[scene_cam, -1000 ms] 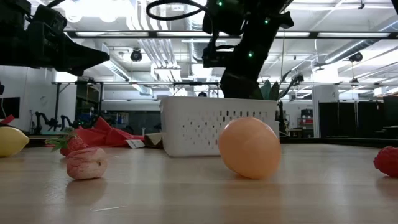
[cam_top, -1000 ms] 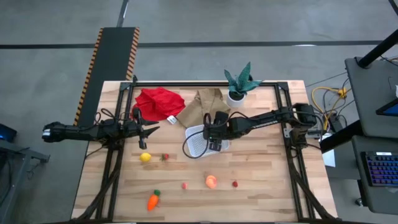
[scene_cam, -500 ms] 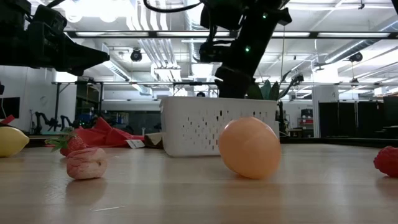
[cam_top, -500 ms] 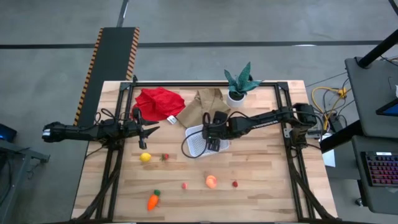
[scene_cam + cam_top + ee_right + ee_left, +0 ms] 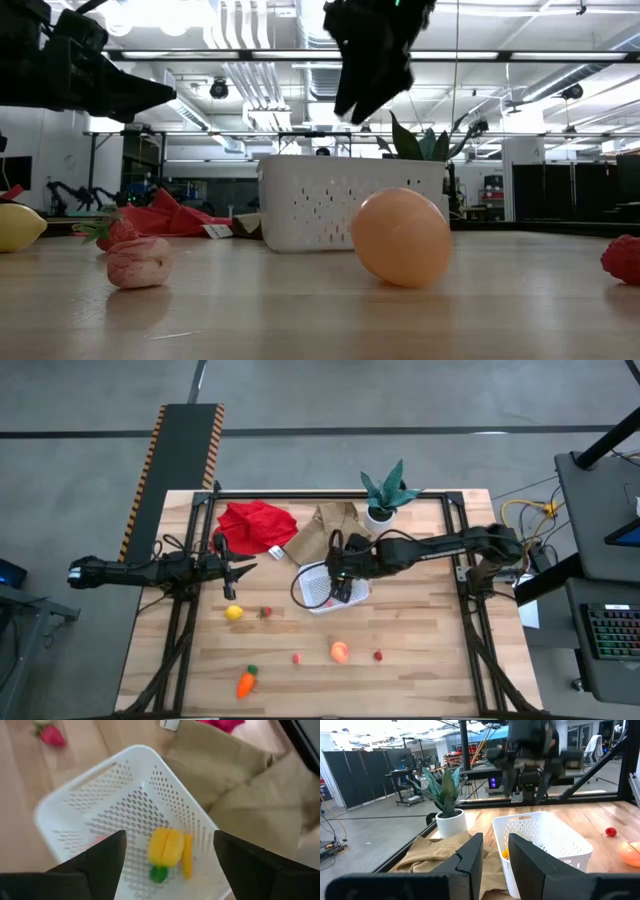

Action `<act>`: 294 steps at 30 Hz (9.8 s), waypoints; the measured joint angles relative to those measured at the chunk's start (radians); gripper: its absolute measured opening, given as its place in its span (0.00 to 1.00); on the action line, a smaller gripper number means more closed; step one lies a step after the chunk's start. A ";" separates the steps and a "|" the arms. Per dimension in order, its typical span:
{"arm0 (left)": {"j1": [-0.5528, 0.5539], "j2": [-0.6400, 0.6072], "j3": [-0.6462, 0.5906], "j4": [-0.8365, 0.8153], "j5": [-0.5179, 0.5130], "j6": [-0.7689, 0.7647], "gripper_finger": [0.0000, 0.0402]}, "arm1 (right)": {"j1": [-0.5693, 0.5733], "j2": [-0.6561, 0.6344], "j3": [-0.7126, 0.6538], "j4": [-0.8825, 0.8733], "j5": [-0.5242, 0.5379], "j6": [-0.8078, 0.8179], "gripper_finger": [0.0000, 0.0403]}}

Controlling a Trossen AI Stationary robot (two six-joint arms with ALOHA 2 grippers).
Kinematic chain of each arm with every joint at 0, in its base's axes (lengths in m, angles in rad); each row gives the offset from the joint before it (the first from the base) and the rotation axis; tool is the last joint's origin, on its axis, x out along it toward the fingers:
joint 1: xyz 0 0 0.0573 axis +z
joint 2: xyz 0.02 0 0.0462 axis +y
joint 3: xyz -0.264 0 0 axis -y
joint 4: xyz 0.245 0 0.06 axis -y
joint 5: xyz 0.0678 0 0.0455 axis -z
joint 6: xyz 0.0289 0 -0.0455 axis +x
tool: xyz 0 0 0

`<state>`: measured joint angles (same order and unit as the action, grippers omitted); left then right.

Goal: Pick and placing Produce into tupperware
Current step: Put the raspberry into the white bin, then put the right peach into the white bin

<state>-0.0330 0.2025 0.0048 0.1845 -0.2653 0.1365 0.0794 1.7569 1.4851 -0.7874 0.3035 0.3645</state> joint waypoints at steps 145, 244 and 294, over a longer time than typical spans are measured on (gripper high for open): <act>0.000 0.017 0.000 -0.010 0.000 -0.001 0.20 | 0.282 0.061 -0.011 -0.060 0.113 0.302 0.23; 0.000 0.033 0.000 -0.012 0.000 0.000 0.20 | 0.416 0.037 -0.087 0.313 -0.086 0.047 0.85; 0.000 0.052 0.000 -0.015 0.000 -0.001 0.20 | 0.424 0.283 -0.119 0.291 -0.154 0.159 0.81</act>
<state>-0.0330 0.2546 0.0048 0.1699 -0.2653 0.1352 0.5037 2.0399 1.3663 -0.4965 0.1497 0.5236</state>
